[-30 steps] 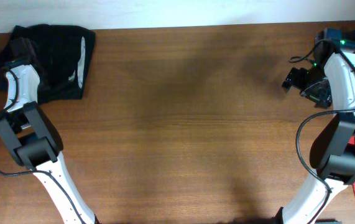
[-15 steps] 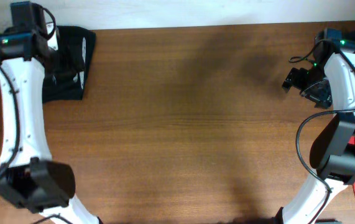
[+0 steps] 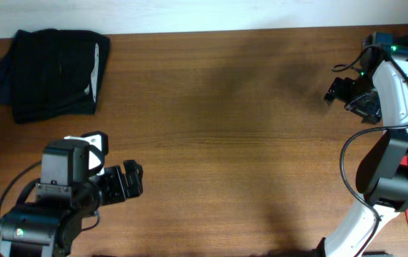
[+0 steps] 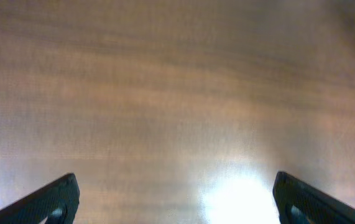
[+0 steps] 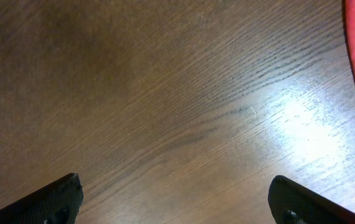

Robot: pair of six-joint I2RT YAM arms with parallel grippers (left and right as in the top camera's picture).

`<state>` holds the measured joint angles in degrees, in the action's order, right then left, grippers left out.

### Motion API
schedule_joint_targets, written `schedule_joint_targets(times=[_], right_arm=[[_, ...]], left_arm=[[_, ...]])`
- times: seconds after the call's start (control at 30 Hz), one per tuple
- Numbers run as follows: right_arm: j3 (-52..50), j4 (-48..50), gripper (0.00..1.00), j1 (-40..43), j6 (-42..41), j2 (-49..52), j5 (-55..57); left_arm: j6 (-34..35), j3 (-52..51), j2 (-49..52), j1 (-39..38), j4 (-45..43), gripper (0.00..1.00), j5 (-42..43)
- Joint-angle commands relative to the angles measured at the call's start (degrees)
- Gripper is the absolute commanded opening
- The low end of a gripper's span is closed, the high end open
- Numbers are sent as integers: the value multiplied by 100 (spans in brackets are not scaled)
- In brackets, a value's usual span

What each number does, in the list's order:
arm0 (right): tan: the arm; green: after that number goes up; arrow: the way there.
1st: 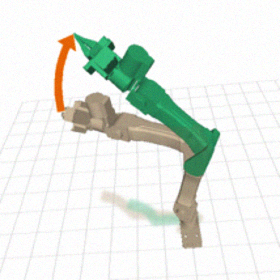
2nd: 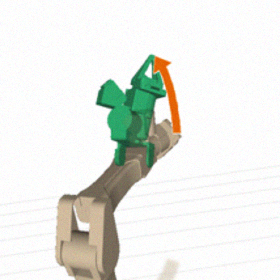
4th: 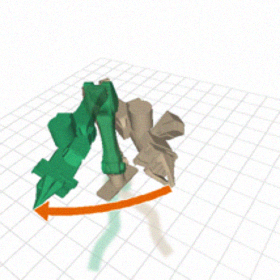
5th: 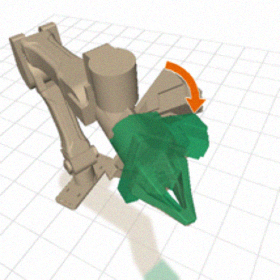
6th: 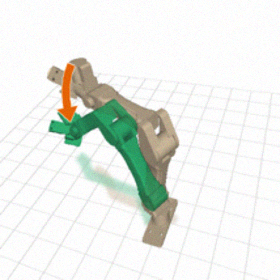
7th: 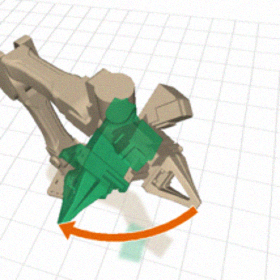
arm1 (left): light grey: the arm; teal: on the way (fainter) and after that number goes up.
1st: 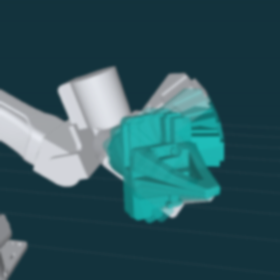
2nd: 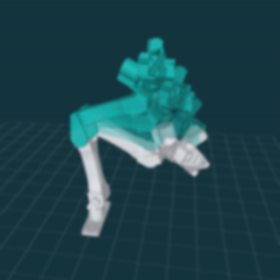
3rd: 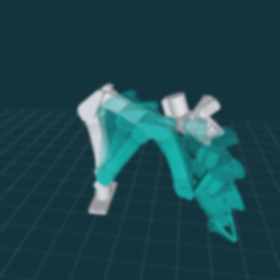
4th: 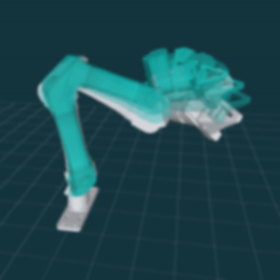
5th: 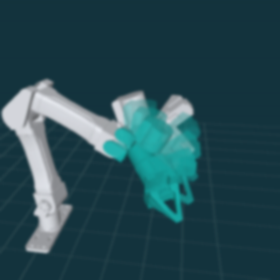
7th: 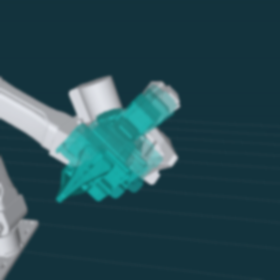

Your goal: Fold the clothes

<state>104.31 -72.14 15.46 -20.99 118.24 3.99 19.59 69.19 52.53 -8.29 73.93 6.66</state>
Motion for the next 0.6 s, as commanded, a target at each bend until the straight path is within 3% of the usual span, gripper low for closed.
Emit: schedule_joint_targets(times=[0.0,0.13,0.3,0.37,0.47,0.57], right_arm=[[76,-9,99,15,-52,-55,35],[76,-9,99,15,-52,-55,35],[76,-9,99,15,-52,-55,35],[76,-9,99,15,-52,-55,35],[76,-9,99,15,-52,-55,35],[76,-9,99,15,-52,-55,35]], left_arm=[[160,-22,-26,-17,501,99,-24],[109,-155,-15,-17,330,99,-428],[-981,-992,-282,-17,-822,99,-256],[-1554,-1574,-791,-17,-1687,99,111],[-1628,-3051,-2490,44,-3067,99,105],[-1628,-3733,-3499,111,-3436,99,61]])
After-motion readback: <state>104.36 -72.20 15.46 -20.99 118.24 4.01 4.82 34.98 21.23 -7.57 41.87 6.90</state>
